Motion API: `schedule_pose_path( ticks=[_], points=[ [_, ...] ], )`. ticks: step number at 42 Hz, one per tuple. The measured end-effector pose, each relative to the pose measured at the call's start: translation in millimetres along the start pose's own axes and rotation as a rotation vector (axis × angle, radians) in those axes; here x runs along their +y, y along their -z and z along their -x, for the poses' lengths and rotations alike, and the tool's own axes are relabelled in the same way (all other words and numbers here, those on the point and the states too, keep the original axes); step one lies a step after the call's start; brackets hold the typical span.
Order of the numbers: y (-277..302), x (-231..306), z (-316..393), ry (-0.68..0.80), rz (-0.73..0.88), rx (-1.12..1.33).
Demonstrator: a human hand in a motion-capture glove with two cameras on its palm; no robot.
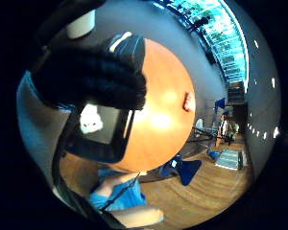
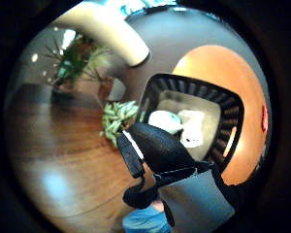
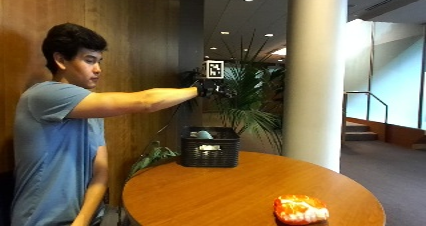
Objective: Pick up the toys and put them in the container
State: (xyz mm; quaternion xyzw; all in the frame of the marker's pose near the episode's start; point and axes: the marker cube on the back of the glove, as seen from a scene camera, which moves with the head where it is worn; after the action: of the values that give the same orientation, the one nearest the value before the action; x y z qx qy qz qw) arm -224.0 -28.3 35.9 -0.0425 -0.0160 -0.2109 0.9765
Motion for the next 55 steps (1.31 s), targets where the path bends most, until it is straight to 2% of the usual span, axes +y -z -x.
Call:
schedule_pose_path(
  ticks=[7,15,23,27,32,36,42,55],
  points=[
    [9.8,-7.4,-48.0,-0.058,-0.018,0.037],
    [20.1,-39.6,-67.5,-0.116,-0.060,0.144],
    [31.9,-40.8,-167.7,-0.278,-0.110,0.107],
    [31.0,-32.3,-224.9,-0.246,-0.102,0.172],
    [29.7,-32.6,-281.4,-0.297,-0.113,0.178],
    [27.9,-41.0,-317.7,-0.444,-0.142,0.069],
    [-5.7,-33.6,-381.5,-0.298,-0.067,0.195],
    [-98.3,-41.0,-475.3,-0.362,0.077,0.220]
  ],
)
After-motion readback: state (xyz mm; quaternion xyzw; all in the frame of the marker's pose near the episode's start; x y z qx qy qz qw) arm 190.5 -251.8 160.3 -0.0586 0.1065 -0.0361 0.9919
